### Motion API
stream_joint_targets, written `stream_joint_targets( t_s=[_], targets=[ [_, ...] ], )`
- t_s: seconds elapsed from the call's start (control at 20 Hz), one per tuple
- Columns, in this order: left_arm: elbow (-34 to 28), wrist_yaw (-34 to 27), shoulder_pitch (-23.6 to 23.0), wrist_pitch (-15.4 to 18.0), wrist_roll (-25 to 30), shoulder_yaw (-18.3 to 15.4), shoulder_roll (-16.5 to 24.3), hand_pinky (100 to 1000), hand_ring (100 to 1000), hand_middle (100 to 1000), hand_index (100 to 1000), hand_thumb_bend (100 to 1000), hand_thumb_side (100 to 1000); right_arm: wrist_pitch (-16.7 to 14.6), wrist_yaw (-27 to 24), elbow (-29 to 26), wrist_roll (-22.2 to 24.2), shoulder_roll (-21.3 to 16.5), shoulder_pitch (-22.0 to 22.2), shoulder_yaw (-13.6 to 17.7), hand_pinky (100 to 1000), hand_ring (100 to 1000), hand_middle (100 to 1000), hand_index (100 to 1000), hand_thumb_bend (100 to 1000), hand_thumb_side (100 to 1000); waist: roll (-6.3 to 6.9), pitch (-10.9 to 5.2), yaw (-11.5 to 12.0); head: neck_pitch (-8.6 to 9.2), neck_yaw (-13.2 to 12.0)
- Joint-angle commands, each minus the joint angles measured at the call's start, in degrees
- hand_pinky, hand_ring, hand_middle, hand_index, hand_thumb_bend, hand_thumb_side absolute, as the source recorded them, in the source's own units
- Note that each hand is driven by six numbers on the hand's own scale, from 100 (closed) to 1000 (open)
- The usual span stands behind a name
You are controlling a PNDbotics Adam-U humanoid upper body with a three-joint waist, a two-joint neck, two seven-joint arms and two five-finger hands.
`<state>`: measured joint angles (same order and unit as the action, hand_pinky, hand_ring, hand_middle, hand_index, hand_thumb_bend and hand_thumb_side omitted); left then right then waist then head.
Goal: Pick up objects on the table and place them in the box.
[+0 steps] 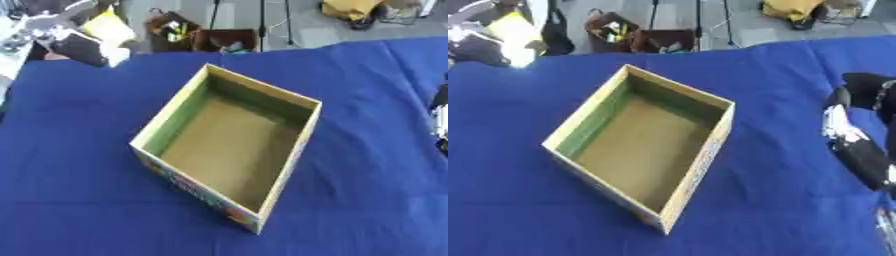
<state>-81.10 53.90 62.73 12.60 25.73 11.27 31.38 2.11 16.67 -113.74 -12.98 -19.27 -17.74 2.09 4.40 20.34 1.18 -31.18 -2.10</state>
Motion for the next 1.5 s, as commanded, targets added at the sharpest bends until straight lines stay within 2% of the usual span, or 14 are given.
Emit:
stream_joint_targets(
  t_s=[0.05,0.2,0.5,0.85,1.15,1.25,1.3,1.5],
  targets=[
    [-1.0,-1.5,1.7,-0.3,0.4,1.4,-2.6,100,257,290,477,100,398,-0.4,-0.9,-0.9,0.2,-0.2,-0.9,0.0,708,654,600,736,100,434,-0.30,-1.81,-0.1,-0.32,0.1],
    [-1.1,-3.3,1.7,-0.6,-0.2,3.2,-5.2,100,248,284,475,100,406,-0.6,-1.3,-0.9,0.1,-0.1,-1.3,0.0,707,653,600,735,100,432,-0.38,-2.19,-0.1,-0.23,0.1],
    [-1.6,-7.4,1.2,-0.4,0.1,7.3,-7.8,100,236,273,469,100,429,-1.2,-2.0,-0.9,-0.3,0.0,-2.0,-0.1,706,652,599,735,100,427,-0.18,-2.44,-0.4,-0.04,0.1],
    [4.7,-10.0,0.2,-1.9,-1.8,10.1,-11.6,100,232,268,467,100,444,-1.8,-2.6,-0.9,-0.9,0.0,-2.7,-0.1,706,648,596,734,100,423,0.08,-2.40,-0.6,0.00,0.5],
    [11.7,-6.7,0.0,-0.3,-3.6,11.5,-14.4,100,246,280,473,100,434,-1.8,-2.7,-0.9,-1.0,0.1,-2.9,-0.1,707,648,596,734,100,423,0.16,-2.27,-0.8,-0.19,0.5],
    [13.8,-3.5,-0.5,0.3,-4.4,11.7,-16.0,100,252,286,476,100,393,-1.7,-2.7,-0.9,-1.0,0.1,-2.9,-0.1,707,649,596,734,100,423,0.04,-2.08,-0.8,-0.14,0.5],
    [14.8,-1.7,-0.8,0.4,-5.1,11.7,-16.8,100,252,286,476,100,424,-1.7,-2.6,-0.9,-1.1,0.1,-3.0,-0.2,707,649,596,734,100,423,-0.02,-2.00,-0.8,-0.12,0.5],
    [18.3,4.5,-1.6,1.4,-8.7,11.3,-19.2,100,265,303,493,100,430,-1.7,-2.6,-0.9,-1.2,0.3,-3.0,-0.2,708,649,595,734,100,422,-0.20,-1.74,-0.9,0.12,0.4]
  ],
)
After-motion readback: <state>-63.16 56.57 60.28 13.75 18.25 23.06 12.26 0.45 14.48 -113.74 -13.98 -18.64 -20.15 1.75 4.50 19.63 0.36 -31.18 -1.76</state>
